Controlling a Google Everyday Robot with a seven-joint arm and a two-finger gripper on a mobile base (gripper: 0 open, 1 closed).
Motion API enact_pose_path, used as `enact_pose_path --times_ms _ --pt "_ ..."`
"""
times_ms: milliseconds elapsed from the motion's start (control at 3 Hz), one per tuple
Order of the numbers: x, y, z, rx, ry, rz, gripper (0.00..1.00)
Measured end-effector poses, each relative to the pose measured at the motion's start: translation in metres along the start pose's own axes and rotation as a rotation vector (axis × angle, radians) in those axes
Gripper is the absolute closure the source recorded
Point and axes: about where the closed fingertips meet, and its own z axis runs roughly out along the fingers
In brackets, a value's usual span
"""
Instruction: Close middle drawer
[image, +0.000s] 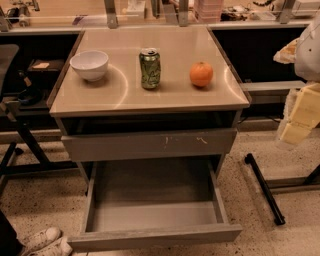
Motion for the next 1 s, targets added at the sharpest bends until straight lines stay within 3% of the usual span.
enact_pose_path --times_ms 333,1000 --pt "0.0000 0.0000 0.0000 0.000 0.000 0.000 0.00" --pt "0.0000 0.0000 0.0000 0.000 0.000 0.000 0.41"
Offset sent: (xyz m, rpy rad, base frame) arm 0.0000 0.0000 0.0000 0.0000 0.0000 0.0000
